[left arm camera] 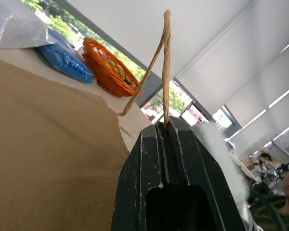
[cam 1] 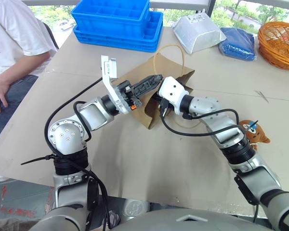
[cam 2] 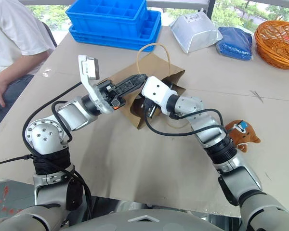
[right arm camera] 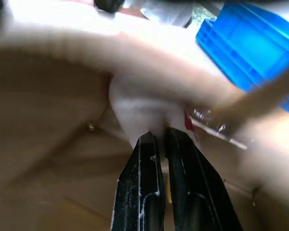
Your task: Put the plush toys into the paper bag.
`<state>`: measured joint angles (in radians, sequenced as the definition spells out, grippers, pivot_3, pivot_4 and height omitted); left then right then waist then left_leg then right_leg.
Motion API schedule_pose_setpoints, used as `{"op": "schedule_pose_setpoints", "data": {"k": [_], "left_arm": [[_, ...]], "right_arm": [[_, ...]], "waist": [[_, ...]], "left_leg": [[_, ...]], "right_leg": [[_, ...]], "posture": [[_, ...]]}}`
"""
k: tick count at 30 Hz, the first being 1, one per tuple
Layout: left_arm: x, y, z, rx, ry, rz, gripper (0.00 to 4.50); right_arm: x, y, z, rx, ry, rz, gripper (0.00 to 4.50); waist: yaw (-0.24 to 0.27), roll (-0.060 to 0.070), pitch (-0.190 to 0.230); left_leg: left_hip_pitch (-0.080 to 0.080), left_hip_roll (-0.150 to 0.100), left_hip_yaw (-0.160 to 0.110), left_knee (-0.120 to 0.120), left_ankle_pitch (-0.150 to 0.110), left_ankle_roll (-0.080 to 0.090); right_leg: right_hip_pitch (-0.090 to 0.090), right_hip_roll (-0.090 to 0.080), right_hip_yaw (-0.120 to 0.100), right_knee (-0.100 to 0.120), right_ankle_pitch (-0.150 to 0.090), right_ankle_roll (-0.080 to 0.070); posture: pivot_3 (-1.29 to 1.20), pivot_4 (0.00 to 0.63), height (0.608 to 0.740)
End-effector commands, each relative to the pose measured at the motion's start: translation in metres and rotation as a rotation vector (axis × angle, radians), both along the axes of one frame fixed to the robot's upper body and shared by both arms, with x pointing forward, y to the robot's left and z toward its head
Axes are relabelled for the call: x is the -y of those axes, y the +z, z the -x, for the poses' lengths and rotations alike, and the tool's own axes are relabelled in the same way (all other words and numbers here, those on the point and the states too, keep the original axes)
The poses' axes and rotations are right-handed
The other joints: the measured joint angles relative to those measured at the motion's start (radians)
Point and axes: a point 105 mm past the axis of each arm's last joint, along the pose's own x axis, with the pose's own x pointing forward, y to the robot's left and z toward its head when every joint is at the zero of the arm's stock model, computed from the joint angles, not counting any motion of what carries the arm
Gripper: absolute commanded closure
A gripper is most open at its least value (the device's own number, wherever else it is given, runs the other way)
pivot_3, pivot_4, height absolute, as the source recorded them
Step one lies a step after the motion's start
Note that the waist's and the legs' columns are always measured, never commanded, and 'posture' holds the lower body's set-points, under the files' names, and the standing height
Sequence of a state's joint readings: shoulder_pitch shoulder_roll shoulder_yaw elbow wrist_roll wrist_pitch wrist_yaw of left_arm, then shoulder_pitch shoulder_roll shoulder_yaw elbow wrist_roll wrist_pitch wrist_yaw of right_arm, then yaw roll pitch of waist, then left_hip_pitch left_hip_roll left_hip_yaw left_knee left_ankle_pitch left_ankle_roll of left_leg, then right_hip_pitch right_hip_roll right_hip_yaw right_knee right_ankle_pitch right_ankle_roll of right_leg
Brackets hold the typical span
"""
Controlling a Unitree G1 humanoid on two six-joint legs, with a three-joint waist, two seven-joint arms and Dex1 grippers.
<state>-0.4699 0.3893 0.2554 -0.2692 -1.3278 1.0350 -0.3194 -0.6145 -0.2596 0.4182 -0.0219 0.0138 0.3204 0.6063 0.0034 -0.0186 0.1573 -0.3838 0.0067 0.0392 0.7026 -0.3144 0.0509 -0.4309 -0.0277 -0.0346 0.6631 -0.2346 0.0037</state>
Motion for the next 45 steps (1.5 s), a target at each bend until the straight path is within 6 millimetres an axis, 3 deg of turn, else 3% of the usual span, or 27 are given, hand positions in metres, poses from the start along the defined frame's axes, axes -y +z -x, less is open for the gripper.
{"op": "schedule_pose_setpoints", "data": {"k": [1,5,10,13,14,18,22,24,28,29,33,35,38,42,45], "left_arm": [[-0.002,0.011,0.004,0.056,0.014,0.005,4.5],[-0.005,0.006,0.0,0.055,0.045,-0.017,4.5],[-0.004,0.003,-0.001,0.067,0.046,-0.031,4.5],[-0.002,0.003,-0.003,0.09,0.039,-0.042,4.5],[-0.002,0.004,-0.003,0.094,0.039,-0.042,4.5],[-0.002,0.003,-0.004,0.106,0.034,-0.043,4.5],[0.0,-0.001,-0.004,0.108,0.025,-0.043,4.5],[0.001,-0.001,-0.004,0.112,0.022,-0.044,4.5],[0.0,0.0,-0.005,0.121,0.026,-0.048,4.5],[0.0,0.0,-0.005,0.121,0.028,-0.049,4.5],[0.001,0.0,-0.005,0.123,0.031,-0.047,4.5],[0.001,0.001,-0.004,0.123,0.033,-0.043,4.5],[0.0,0.002,-0.007,0.12,0.041,-0.033,4.5],[0.003,0.005,-0.008,0.119,0.032,-0.026,4.5],[0.005,0.007,-0.008,0.122,0.018,-0.025,4.5]], "right_arm": [[0.022,0.014,0.011,0.052,0.022,-0.004,3.14],[0.065,0.026,0.037,0.02,0.02,0.047,1.34],[0.105,0.049,0.058,-0.058,-0.073,-0.003,1.34],[0.17,0.053,0.066,-0.11,-0.358,0.049,0.4],[0.19,0.05,0.069,-0.13,-0.455,0.085,0.09],[0.241,0.018,0.085,-0.285,-0.683,0.21,0.09],[0.27,-0.026,0.087,-0.469,-0.843,0.212,0.09],[0.271,-0.046,0.09,-0.56,-0.847,0.212,0.09],[0.273,-0.061,0.093,-0.646,-0.864,0.204,1.34],[0.274,-0.06,0.094,-0.652,-0.871,0.203,1.34],[0.272,-0.057,0.097,-0.676,-0.873,0.168,2.65],[0.267,-0.045,0.096,-0.638,-0.841,0.126,3.52],[0.23,0.004,0.093,-0.534,-0.624,-0.121,4.46],[0.177,0.053,0.089,-0.444,-0.348,-0.286,4.46],[0.136,0.07,0.072,-0.419,-0.232,-0.34,4.46]], "waist": [[0.004,0.0,0.0],[0.011,0.0,0.0],[0.005,0.001,0.0],[0.013,0.001,0.001],[0.018,0.001,0.0],[0.02,0.001,0.0],[0.008,0.001,0.0],[0.008,0.001,0.0],[0.011,0.0,0.0],[0.011,-0.001,-0.001],[0.014,-0.003,-0.002],[0.016,-0.003,-0.002],[0.012,-0.003,-0.001],[0.001,0.0,0.0],[-0.002,0.0,0.0]], "left_leg": [[0.0,0.0,0.0,0.0,0.0,0.0],[-0.001,0.0,-0.002,0.0,0.0,0.0],[0.001,0.0,-0.002,-0.001,0.0,0.0],[0.0,0.0,-0.002,-0.002,0.0,-0.001],[0.0,0.0,-0.002,-0.001,0.0,-0.001],[-0.001,0.0,-0.002,-0.001,0.0,0.001],[0.001,0.0,-0.002,-0.001,0.0,0.0],[0.002,0.0,0.0,-0.001,0.0,0.0],[0.002,0.0,0.0,-0.001,0.0,0.0],[0.002,0.0,0.0,-0.001,0.0,0.0],[0.003,0.0,-0.001,-0.001,0.0,0.001],[0.003,0.0,-0.002,-0.001,0.0,0.001],[0.003,0.0,-0.002,-0.001,0.0,0.001],[0.005,0.0,-0.002,-0.001,0.0,0.0],[0.005,0.0,-0.003,-0.001,0.0,0.0]], "right_leg": [[0.0,0.0,0.0,0.0,0.0,0.0],[0.0,-0.001,0.0,-0.001,0.0,0.0],[0.0,0.0,0.0,0.0,0.0,0.0],[0.0,0.0,-0.001,0.0,0.0,0.0],[0.001,0.0,-0.001,0.0,0.0,0.0],[0.001,-0.002,-0.001,-0.003,0.0,0.0],[0.002,0.0,0.0,-0.001,0.0,0.0],[0.003,0.0,0.001,0.0,-0.001,0.0],[0.003,0.001,0.001,-0.001,-0.001,0.0],[0.003,0.001,0.001,-0.001,-0.001,0.0],[0.005,0.001,0.001,-0.002,-0.001,0.0],[0.006,0.001,0.001,-0.003,-0.001,0.0],[0.006,0.001,0.0,-0.002,-0.001,0.0],[0.006,0.003,0.001,-0.001,0.0,0.0],[0.006,0.003,0.001,-0.001,0.0,0.0]], "posture": [[0.0,0.15,0.74],[0.0,0.15,0.74],[0.0,0.15,0.74],[0.0,0.15,0.74],[0.0,0.15,0.74],[0.0,0.15,0.74],[0.0,0.15,0.74],[0.0,0.15,0.74],[0.0,0.15,0.74],[0.0,0.15,0.74],[0.0,0.15,0.74],[0.0,0.15,0.74],[0.0,0.15,0.74],[0.0,0.15,0.74],[0.0,0.15,0.74]]}}
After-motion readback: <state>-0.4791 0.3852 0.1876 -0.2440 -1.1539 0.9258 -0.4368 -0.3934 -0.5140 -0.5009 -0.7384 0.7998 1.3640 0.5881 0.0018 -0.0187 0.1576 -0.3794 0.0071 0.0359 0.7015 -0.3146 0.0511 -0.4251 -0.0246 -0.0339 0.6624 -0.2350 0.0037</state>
